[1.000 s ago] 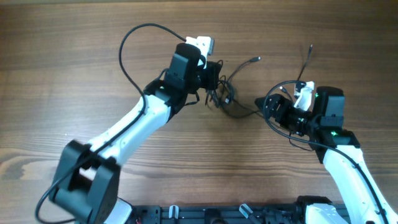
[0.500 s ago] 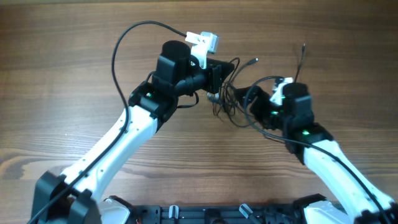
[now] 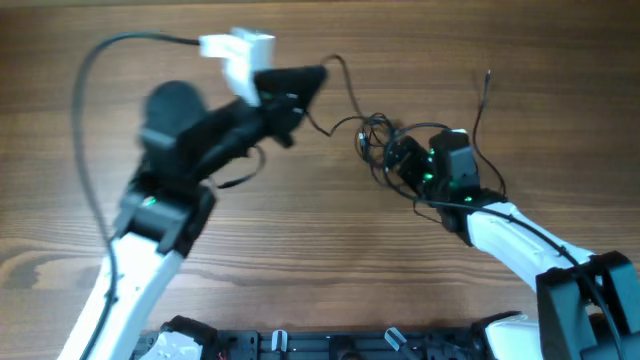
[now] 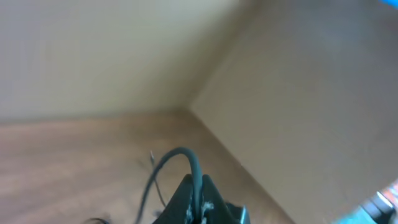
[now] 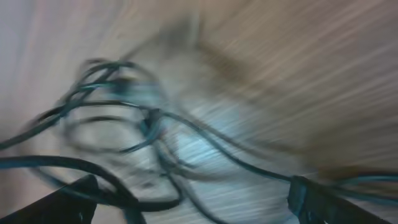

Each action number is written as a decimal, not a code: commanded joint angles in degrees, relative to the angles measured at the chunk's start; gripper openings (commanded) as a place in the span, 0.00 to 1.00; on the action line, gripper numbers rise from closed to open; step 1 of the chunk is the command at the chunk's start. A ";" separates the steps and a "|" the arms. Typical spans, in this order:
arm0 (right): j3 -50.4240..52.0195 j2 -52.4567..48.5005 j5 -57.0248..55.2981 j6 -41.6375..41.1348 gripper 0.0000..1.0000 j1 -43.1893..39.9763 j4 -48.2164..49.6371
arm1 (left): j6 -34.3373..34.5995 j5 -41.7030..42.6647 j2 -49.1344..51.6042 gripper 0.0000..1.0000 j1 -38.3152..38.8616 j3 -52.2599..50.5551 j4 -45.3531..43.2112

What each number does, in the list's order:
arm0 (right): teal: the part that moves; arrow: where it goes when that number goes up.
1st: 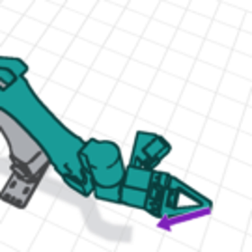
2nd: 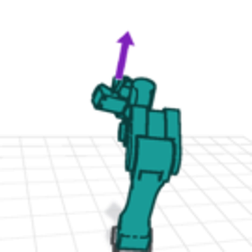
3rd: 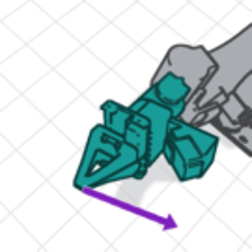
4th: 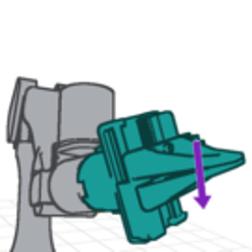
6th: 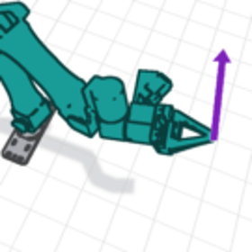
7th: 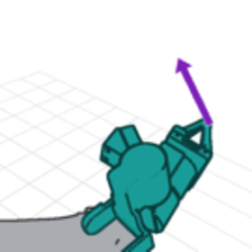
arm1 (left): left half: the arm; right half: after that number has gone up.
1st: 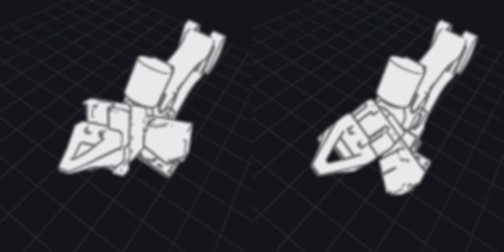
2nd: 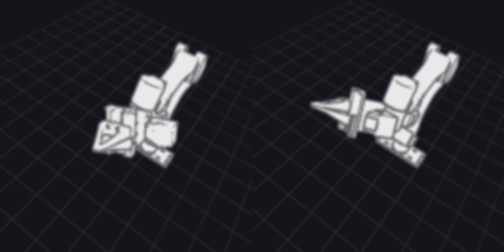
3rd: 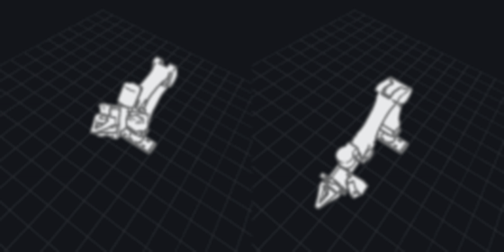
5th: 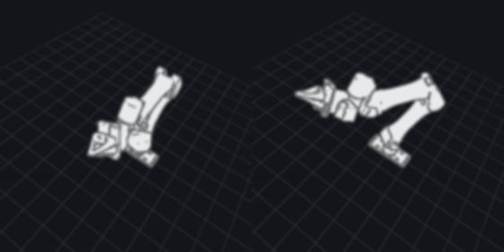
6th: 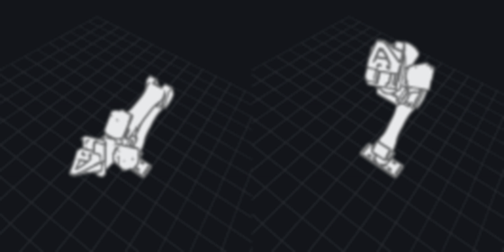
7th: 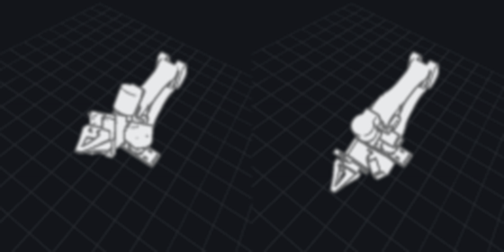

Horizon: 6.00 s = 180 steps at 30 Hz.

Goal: Untangle cables

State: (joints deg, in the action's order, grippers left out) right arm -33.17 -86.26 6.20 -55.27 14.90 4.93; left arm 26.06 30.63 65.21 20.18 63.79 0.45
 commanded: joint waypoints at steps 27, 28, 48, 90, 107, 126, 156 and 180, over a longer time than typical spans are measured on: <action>-0.48 -0.52 42.23 34.29 0.99 -10.58 -5.20 | 11.06 2.56 6.43 0.04 -19.17 0.09 17.51; -0.48 -0.52 39.08 34.23 1.00 -8.72 -4.70 | 11.08 2.56 7.10 0.04 -19.17 0.09 17.51; -4.02 16.79 11.30 32.02 0.04 -23.02 -24.72 | 10.12 5.99 4.22 0.04 -33.86 0.09 17.38; -6.16 20.31 30.99 22.67 1.00 -17.33 -12.70 | -9.40 50.77 5.66 0.04 -38.56 0.07 -17.59; -6.14 20.96 29.66 20.61 1.00 -17.31 -19.08 | -1.90 23.80 8.87 0.04 -38.03 0.07 -12.85; -6.08 20.90 27.69 20.61 1.00 -17.31 -22.51 | 24.72 -27.93 11.74 0.04 -36.79 0.07 40.06; -5.33 20.79 24.24 20.63 1.00 -17.31 -25.62 | 11.63 2.16 9.33 0.04 -17.79 -0.13 7.85; -5.33 20.74 23.15 20.59 1.00 -17.33 -25.55 | -5.40 7.17 -8.24 0.04 -17.84 -0.13 1.46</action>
State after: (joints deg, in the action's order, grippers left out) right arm -38.37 -66.08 30.35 -34.50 -2.66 -20.75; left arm 21.69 36.88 57.56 2.26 63.22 2.15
